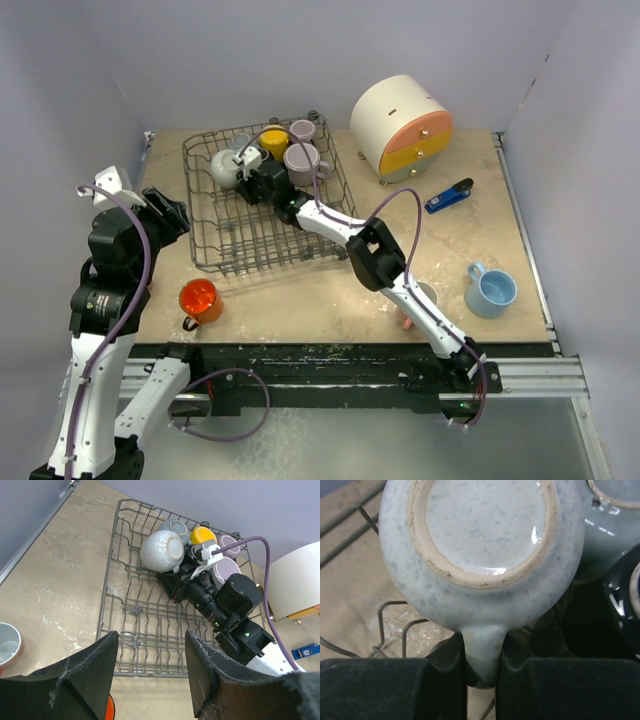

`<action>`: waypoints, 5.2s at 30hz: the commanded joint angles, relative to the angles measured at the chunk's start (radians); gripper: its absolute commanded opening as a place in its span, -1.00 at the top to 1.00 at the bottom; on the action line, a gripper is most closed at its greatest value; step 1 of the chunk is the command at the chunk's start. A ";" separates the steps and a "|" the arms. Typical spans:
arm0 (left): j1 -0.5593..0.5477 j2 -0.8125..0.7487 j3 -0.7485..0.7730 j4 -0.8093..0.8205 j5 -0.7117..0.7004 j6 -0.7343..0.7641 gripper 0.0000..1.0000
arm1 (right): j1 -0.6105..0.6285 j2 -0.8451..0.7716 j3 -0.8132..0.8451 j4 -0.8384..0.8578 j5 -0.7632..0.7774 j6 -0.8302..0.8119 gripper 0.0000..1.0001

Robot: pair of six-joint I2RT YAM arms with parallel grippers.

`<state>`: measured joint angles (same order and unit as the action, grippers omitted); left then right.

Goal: Load the cups into the dish rack
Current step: Turn the cup upside down in the dish rack, then pick up the cup at the center of the board.

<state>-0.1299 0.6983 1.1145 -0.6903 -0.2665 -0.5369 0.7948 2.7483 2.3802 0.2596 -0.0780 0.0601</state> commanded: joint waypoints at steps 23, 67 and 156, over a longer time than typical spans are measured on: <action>0.006 0.052 0.038 0.045 -0.010 0.100 -0.20 | 0.023 -0.005 0.037 0.210 0.078 -0.050 0.74; 0.006 0.063 0.048 0.058 -0.010 0.112 -0.21 | 0.021 -0.009 0.016 0.153 0.025 0.009 0.52; -0.059 0.349 -0.188 -0.352 0.122 -0.492 -0.23 | -0.264 -1.035 -1.021 0.153 -0.889 -0.063 -0.43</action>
<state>-0.1780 1.0447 0.9382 -1.1004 -0.0895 -1.0073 0.5301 1.7531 1.3613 0.3794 -0.9607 -0.0113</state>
